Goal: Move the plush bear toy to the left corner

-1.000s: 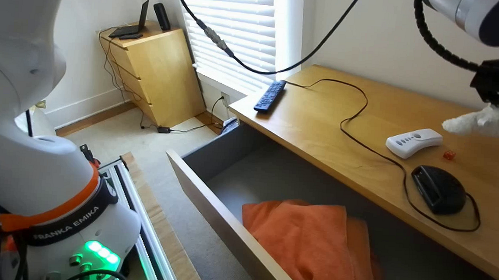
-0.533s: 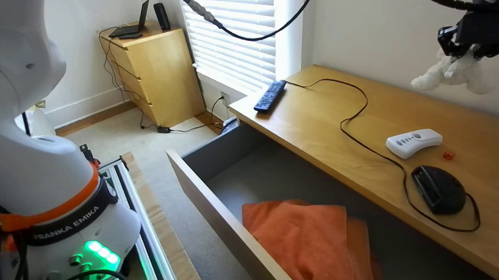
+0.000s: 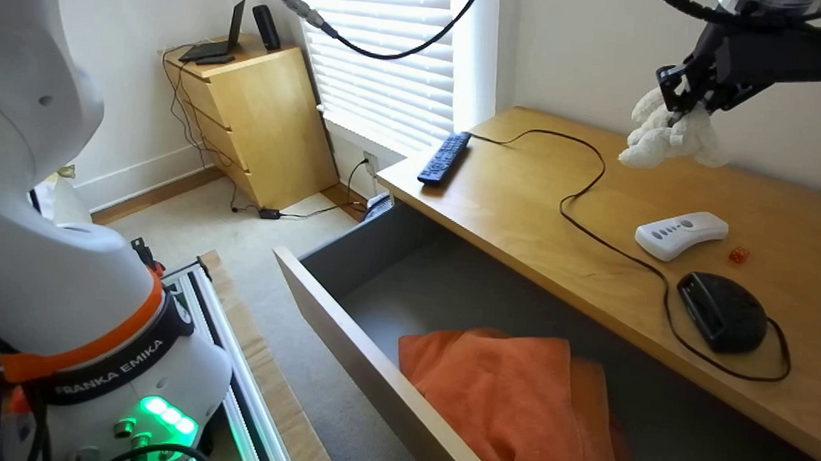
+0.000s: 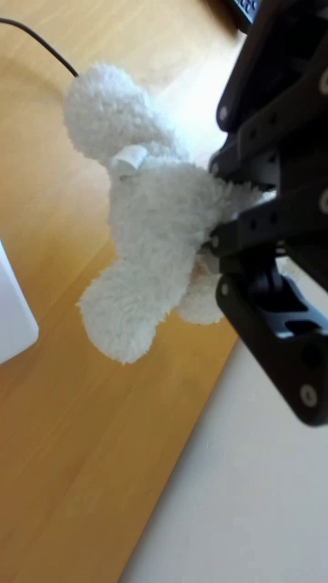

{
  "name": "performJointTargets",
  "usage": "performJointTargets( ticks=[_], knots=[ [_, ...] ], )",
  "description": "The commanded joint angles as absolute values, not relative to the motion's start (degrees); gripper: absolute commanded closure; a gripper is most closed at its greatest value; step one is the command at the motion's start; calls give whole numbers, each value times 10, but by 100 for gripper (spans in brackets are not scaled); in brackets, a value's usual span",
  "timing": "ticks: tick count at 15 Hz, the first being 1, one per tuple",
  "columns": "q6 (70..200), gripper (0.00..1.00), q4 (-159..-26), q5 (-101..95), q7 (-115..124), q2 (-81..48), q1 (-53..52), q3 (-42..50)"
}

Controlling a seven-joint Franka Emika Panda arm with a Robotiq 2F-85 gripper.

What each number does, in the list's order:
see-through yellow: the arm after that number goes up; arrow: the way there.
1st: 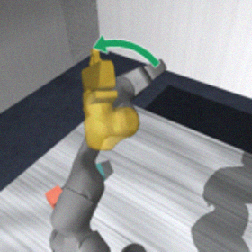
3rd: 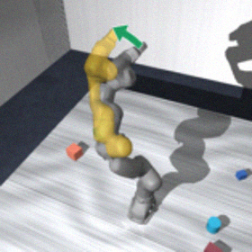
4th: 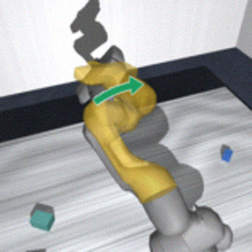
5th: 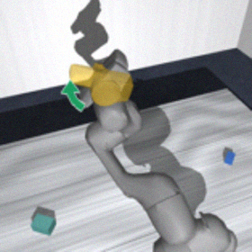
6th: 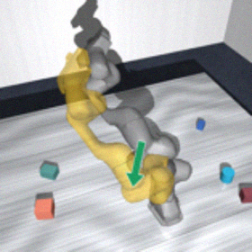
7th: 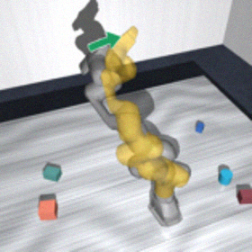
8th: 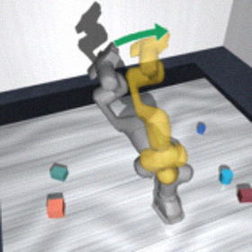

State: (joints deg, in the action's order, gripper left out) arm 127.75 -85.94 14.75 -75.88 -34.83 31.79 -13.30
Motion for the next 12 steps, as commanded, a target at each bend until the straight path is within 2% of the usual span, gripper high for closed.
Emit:
performJointTargets(
  ticks=[1,5,6,12],
  knots=[
    [1272,84,-857,173,-774,-344,289,-96],
    [1272,84,-858,172,-778,-343,289,-93],
    [1270,96,-855,184,-784,-347,292,-100],
    [1204,96,-805,200,-890,-414,232,-119]
  ],
)
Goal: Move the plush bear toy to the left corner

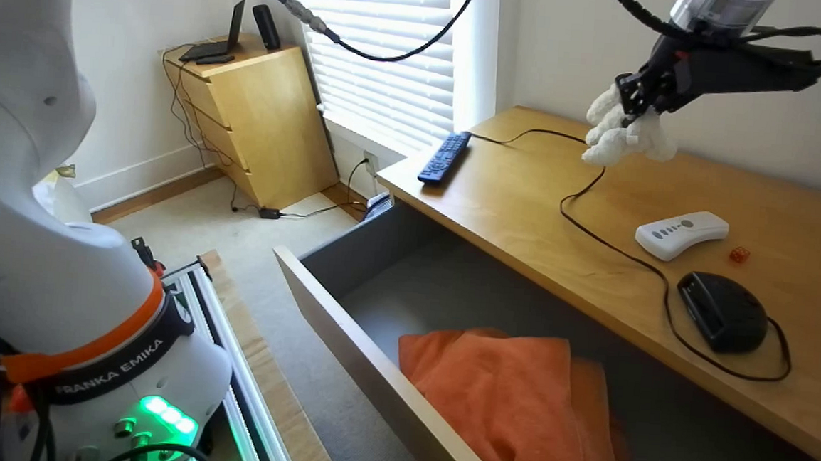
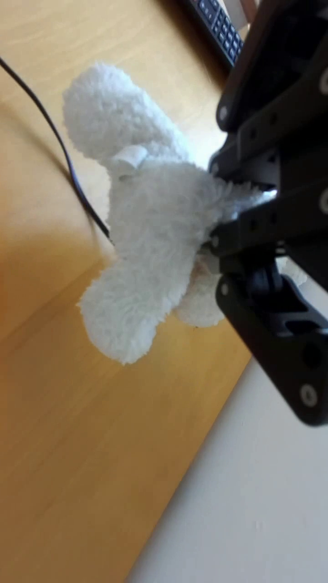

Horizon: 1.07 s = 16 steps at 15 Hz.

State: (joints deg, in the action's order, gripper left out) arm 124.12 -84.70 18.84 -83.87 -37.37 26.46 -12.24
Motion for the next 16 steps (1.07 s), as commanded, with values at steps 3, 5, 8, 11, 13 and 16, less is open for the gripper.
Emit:
performJointTargets(
  ticks=[3,5,8,11,13,16],
  knots=[
    [1178,96,-768,188,-936,-441,193,-125],
    [1150,96,-736,185,-968,-451,175,-131],
    [1090,96,-684,185,-1004,-466,151,-132],
    [1058,96,-635,180,-1035,-494,125,-128],
    [1065,96,-606,175,-1052,-520,109,-126],
    [1088,96,-564,171,-1059,-562,90,-123]
  ],
)
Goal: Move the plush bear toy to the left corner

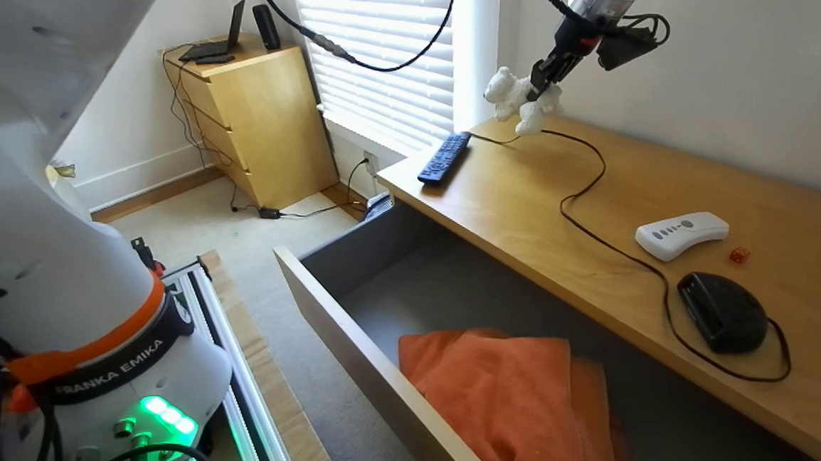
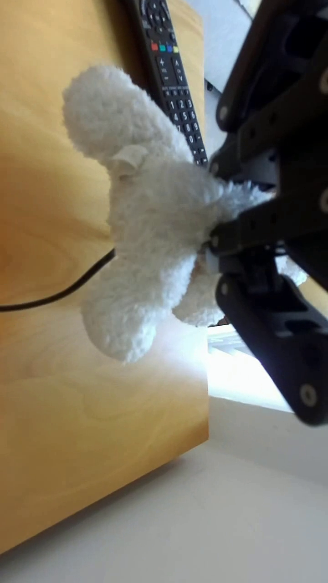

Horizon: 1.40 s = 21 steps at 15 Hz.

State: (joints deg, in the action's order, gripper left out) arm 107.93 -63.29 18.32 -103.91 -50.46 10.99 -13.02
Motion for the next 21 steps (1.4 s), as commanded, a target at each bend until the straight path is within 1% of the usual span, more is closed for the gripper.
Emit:
performJointTargets(
  ticks=[1,7,8,9,10,11,12,15,17,21],
  knots=[
    [1095,96,-549,170,-1056,-577,85,-123],
    [1113,96,-482,153,-1048,-640,61,-122],
    [1106,59,-475,147,-1042,-645,59,-120],
    [1101,58,-470,141,-1039,-647,57,-118],
    [1093,52,-466,137,-1033,-647,56,-116],
    [1087,45,-468,133,-1024,-643,56,-113],
    [1080,36,-469,133,-1012,-638,57,-113],
    [1053,14,-481,149,-950,-610,64,-114],
    [1039,1,-483,157,-898,-595,70,-113],
    [1040,0,-509,177,-801,-553,100,-108]
  ],
)
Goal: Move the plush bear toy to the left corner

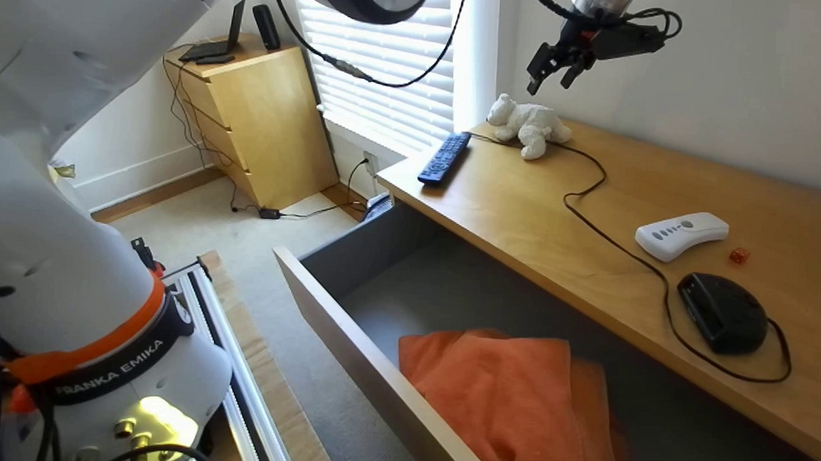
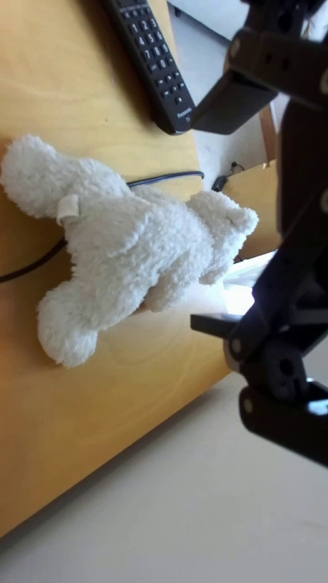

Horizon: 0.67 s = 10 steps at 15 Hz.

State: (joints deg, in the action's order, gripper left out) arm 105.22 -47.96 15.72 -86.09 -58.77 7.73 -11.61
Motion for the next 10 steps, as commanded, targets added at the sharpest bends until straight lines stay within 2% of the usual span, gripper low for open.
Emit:
performJointTargets(
  ticks=[1,10],
  knots=[
    [1048,0,-519,180,-782,-540,111,-104],
    [1071,0,-712,167,-616,-363,180,-28]
  ],
)
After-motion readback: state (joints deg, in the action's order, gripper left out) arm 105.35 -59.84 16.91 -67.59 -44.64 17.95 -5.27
